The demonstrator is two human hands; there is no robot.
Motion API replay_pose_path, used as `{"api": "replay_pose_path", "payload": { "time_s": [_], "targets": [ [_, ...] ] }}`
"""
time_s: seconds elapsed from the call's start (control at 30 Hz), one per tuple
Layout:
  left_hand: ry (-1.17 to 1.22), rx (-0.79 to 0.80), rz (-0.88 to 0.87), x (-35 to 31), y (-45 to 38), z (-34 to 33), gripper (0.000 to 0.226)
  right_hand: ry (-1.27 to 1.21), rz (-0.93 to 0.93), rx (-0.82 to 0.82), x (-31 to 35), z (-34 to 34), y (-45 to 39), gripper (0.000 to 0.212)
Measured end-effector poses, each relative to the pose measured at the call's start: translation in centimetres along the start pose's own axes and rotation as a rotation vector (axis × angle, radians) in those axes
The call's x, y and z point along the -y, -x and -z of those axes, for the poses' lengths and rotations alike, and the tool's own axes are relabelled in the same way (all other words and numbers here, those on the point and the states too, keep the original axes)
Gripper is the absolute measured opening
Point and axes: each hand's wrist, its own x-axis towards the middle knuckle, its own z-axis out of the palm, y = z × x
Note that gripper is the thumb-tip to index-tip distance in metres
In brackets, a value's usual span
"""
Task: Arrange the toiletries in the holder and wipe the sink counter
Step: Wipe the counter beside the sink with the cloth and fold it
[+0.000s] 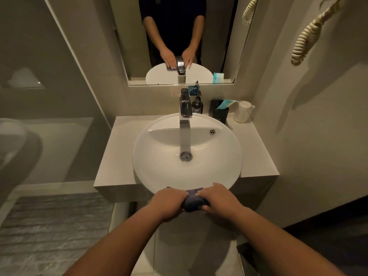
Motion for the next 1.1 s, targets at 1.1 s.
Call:
{"api": "replay_pose_path", "payload": {
  "time_s": [1.1],
  "targets": [
    [0.704, -0.474, 0.736, 28.7, -3.4, 12.3, 0.016, -0.120, -0.181, -0.156, 4.1, 7.5, -29.6, 0.046]
  ]
}}
